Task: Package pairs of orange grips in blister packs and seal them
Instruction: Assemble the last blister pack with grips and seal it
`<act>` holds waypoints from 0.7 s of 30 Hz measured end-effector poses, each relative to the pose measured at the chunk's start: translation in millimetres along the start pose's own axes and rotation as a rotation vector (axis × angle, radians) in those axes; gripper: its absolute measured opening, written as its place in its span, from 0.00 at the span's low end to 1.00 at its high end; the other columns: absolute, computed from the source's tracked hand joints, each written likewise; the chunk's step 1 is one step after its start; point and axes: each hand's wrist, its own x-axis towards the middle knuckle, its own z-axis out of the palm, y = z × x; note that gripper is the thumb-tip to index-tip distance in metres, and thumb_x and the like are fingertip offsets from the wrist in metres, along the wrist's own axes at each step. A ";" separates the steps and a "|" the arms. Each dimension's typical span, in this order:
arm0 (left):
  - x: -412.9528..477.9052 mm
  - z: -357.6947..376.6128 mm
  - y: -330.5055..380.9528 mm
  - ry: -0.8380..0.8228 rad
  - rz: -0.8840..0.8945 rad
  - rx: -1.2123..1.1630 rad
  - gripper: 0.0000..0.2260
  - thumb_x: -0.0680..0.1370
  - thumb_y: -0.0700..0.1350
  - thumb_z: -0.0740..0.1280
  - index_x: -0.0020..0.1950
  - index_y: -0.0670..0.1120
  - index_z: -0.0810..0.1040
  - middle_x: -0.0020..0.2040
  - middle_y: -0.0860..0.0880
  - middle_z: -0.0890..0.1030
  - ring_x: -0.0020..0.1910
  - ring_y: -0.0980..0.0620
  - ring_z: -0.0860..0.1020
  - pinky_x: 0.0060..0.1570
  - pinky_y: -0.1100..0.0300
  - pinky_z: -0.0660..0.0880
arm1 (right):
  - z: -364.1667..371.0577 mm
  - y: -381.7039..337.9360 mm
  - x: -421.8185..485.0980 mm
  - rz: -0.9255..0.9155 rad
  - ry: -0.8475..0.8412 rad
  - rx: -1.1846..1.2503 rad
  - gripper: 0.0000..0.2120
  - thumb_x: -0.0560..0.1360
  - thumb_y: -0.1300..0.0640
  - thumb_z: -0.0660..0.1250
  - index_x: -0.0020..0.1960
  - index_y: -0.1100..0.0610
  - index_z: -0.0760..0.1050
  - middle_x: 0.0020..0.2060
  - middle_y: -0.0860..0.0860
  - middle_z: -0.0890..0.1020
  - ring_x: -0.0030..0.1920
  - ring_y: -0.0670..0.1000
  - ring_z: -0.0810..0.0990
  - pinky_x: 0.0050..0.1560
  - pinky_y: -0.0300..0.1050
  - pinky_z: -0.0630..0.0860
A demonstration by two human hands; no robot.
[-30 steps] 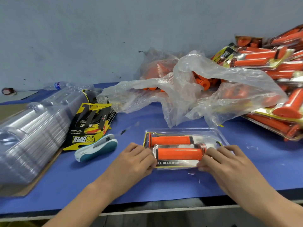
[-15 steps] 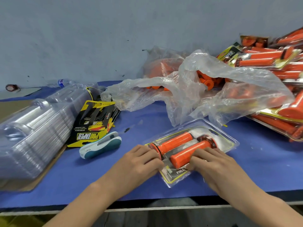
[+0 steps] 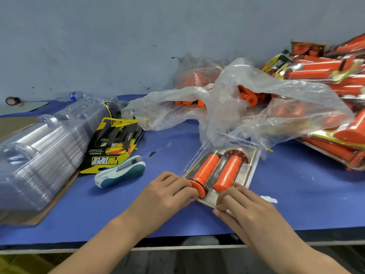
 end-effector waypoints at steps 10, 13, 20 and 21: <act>8.2 12.2 24.4 0.078 0.000 0.109 0.05 0.82 0.45 0.66 0.47 0.47 0.79 0.43 0.50 0.77 0.38 0.48 0.73 0.44 0.54 0.73 | 14.7 -2.5 6.2 0.017 0.074 -0.209 0.12 0.78 0.48 0.62 0.39 0.50 0.75 0.35 0.47 0.74 0.35 0.52 0.73 0.41 0.47 0.73; 9.2 9.7 15.6 0.121 -0.044 0.132 0.11 0.81 0.51 0.67 0.42 0.47 0.80 0.40 0.50 0.76 0.36 0.49 0.73 0.40 0.56 0.72 | 13.4 2.2 5.0 -0.010 0.068 -0.190 0.14 0.80 0.46 0.60 0.39 0.50 0.74 0.36 0.46 0.74 0.35 0.51 0.72 0.41 0.47 0.75; 12.2 10.2 6.9 0.105 -0.025 0.216 0.19 0.80 0.59 0.66 0.36 0.47 0.76 0.37 0.50 0.75 0.33 0.49 0.71 0.34 0.55 0.71 | 12.0 7.7 9.5 -0.024 0.064 -0.167 0.18 0.81 0.44 0.55 0.38 0.51 0.74 0.35 0.46 0.74 0.34 0.50 0.72 0.38 0.45 0.74; 11.5 10.3 5.6 0.104 -0.021 0.220 0.19 0.79 0.59 0.67 0.36 0.47 0.76 0.37 0.50 0.75 0.33 0.49 0.71 0.34 0.55 0.71 | 11.7 7.5 9.8 -0.027 0.063 -0.171 0.18 0.81 0.44 0.56 0.38 0.51 0.74 0.35 0.46 0.73 0.34 0.50 0.72 0.38 0.45 0.73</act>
